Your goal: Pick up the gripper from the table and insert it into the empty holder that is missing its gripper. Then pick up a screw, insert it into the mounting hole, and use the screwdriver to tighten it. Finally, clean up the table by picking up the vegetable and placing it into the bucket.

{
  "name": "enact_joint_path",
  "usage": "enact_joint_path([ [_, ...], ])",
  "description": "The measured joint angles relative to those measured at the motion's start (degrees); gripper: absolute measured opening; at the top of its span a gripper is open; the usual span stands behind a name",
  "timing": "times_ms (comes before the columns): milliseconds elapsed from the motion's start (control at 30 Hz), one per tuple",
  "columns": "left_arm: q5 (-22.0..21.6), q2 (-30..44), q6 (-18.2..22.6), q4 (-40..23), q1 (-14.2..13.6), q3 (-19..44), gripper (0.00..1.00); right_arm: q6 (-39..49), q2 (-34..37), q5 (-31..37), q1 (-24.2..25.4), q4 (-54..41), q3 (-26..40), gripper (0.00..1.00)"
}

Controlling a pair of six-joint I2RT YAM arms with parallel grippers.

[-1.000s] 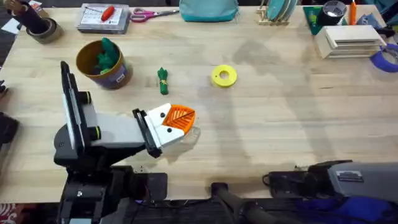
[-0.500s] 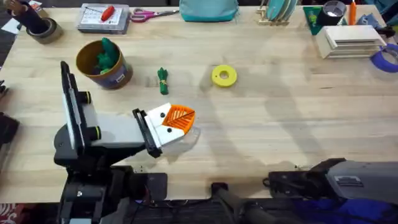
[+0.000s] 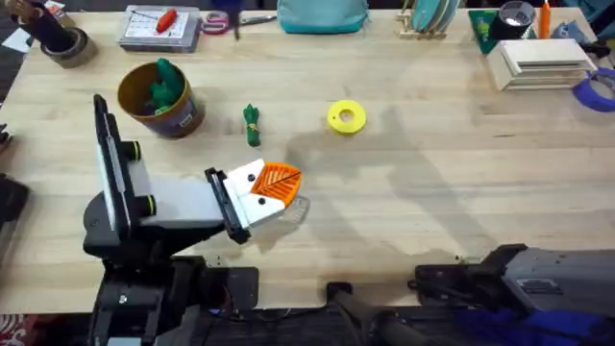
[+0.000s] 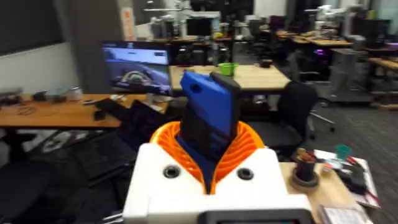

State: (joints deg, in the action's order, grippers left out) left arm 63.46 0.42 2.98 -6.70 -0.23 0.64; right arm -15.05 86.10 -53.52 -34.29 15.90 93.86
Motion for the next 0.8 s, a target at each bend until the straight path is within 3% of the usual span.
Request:
enact_joint_path([
  [167, 0.00, -0.02, 0.00, 0.00, 0.00, 0.00, 0.007, -0.02, -0.01, -0.65, -2.71, 0.02, 0.00, 0.025],
  [467, 0.00, -0.02, 0.00, 0.00, 0.00, 0.00, 0.007, 0.04, -0.02, -0.94, -2.87, 0.02, 0.00, 0.025],
  [800, 0.00, -0.01, 0.00, 0.00, 0.00, 0.00, 0.007, 2.01, -0.02, -7.57, -2.65, 0.04, 0.00, 0.025],
])
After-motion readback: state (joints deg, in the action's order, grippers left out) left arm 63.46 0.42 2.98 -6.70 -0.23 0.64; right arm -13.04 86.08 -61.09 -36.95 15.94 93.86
